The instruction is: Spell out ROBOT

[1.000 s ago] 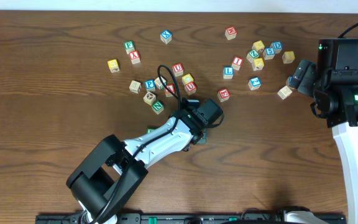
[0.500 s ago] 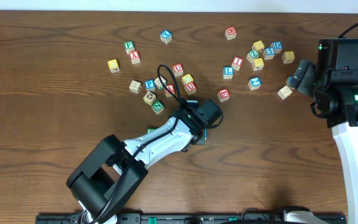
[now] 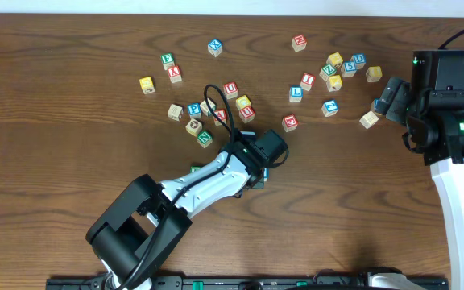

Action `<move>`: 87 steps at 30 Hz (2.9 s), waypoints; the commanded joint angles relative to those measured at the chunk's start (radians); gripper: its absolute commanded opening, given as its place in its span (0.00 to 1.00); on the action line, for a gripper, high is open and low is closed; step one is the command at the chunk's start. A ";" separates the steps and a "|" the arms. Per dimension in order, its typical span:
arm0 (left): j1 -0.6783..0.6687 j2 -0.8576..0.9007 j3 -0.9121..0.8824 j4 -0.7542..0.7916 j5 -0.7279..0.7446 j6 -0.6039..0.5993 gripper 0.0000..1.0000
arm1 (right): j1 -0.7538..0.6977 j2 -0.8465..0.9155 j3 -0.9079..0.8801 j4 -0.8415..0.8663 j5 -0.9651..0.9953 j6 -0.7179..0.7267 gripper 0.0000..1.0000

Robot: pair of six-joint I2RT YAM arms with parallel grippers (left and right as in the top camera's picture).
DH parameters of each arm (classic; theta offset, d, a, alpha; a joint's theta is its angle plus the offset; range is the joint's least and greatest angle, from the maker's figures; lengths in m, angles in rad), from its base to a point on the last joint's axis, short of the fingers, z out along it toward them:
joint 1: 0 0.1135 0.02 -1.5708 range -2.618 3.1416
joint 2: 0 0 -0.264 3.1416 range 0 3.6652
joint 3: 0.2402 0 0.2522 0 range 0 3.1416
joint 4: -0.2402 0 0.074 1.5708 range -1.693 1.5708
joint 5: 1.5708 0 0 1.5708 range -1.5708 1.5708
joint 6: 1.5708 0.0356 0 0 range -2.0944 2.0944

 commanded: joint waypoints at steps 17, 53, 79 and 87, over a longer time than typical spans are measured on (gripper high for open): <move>-0.001 0.013 -0.019 -0.008 -0.035 0.017 0.10 | -0.003 -0.002 0.015 0.000 0.014 -0.009 0.99; -0.001 0.013 -0.019 -0.024 -0.058 -0.003 0.08 | -0.003 -0.002 0.015 0.000 0.014 -0.008 0.99; -0.001 0.013 -0.019 -0.034 -0.074 -0.029 0.08 | -0.003 -0.002 0.015 0.000 0.014 -0.008 0.99; -0.001 0.013 -0.019 -0.008 -0.072 -0.029 0.13 | -0.003 -0.002 0.015 0.000 0.014 -0.009 0.99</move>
